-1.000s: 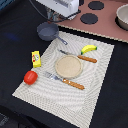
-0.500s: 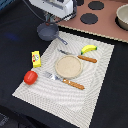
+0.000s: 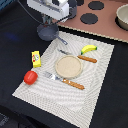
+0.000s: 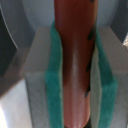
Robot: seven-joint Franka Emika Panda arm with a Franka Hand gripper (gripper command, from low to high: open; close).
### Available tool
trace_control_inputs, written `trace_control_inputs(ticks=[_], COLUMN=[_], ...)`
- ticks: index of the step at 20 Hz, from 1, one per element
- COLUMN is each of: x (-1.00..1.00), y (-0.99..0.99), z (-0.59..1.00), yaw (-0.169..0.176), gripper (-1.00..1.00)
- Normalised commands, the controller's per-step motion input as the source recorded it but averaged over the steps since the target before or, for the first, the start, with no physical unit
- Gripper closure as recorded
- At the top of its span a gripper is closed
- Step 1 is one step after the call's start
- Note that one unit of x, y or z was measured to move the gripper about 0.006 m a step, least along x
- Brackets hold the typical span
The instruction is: Interact with the objects in diverse but meaningful ways.
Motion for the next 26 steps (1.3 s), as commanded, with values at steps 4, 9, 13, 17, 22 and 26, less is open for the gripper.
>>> trace_control_inputs(ticks=[4,9,13,17,22,26], x=[-0.19,-0.21,-0.24,-0.26,-0.31,-0.31], y=[-0.13,-0.14,-0.13,-0.05,0.00,0.01], z=[-0.24,-0.29,-0.30,-0.23,-0.19,-0.08], yaw=[0.000,0.000,0.000,0.001,0.012,0.031], gripper=[1.00,1.00,1.00,1.00,-1.00,-1.00])
